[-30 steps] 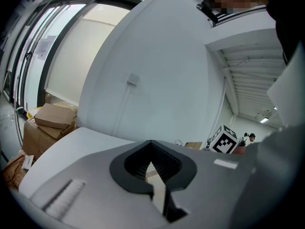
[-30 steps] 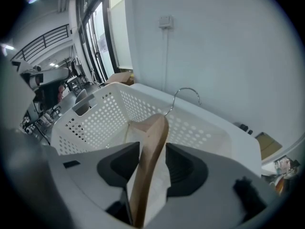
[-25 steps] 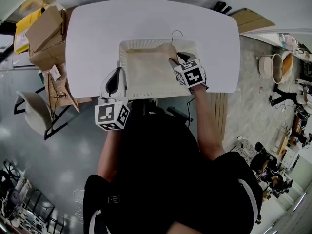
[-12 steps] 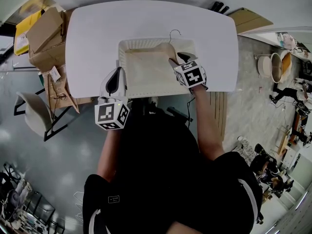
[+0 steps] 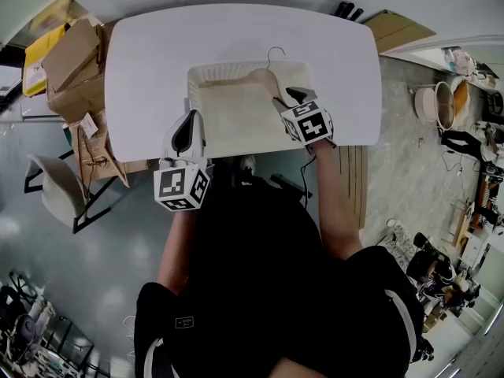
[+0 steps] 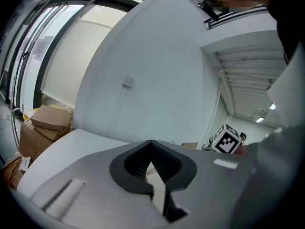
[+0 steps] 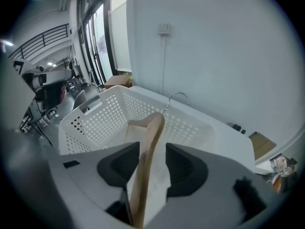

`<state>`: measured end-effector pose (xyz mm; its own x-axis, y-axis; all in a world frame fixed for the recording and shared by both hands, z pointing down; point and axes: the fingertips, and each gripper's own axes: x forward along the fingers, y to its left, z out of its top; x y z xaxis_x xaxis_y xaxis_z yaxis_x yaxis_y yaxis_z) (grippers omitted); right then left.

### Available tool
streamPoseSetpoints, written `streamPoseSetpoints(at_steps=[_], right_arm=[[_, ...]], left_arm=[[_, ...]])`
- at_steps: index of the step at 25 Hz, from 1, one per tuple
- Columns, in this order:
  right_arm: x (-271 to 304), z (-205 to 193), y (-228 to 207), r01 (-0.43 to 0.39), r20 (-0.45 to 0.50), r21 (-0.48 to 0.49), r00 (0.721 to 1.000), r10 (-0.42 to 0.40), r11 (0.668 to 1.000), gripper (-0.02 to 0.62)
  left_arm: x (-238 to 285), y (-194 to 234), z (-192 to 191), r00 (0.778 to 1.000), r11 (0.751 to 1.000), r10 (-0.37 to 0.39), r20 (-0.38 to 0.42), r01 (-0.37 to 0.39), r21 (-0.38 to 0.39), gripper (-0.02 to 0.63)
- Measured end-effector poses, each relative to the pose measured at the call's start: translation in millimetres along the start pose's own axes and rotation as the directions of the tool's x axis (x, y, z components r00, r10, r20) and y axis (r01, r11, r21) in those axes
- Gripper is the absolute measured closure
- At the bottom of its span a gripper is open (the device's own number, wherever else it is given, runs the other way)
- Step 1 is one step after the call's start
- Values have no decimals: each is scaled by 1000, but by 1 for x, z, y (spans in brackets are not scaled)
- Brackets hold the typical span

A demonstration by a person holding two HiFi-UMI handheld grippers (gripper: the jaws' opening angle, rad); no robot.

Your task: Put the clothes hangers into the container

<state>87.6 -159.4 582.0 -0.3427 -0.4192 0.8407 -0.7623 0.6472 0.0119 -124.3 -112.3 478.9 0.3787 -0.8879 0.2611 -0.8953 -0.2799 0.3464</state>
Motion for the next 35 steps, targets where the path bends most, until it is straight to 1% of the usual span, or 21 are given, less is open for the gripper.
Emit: streamPoseSetpoints(at_steps=[13, 23, 26, 31, 35], right_arm=[[-21, -12, -4, 21, 27, 34, 999, -22, 999, 416], [-48, -8, -10, 29, 106, 88, 994, -39, 996, 416], [-59, -7, -14, 45, 137, 113, 989, -61, 993, 416], [-76, -15, -17, 50, 173, 162, 982, -78, 985, 416], [-84, -20, -15, 56, 194, 177, 977, -91, 983, 416]], left_arm=[[2, -22, 1, 999, 999, -40, 0, 40, 21, 603], [11, -42, 6, 997, 996, -77, 4, 76, 48, 603], [14, -49, 6, 996, 995, -87, 7, 86, 59, 603], [16, -63, 5, 995, 993, -100, 7, 99, 70, 603], [17, -70, 5, 994, 991, -109, 8, 108, 79, 602]])
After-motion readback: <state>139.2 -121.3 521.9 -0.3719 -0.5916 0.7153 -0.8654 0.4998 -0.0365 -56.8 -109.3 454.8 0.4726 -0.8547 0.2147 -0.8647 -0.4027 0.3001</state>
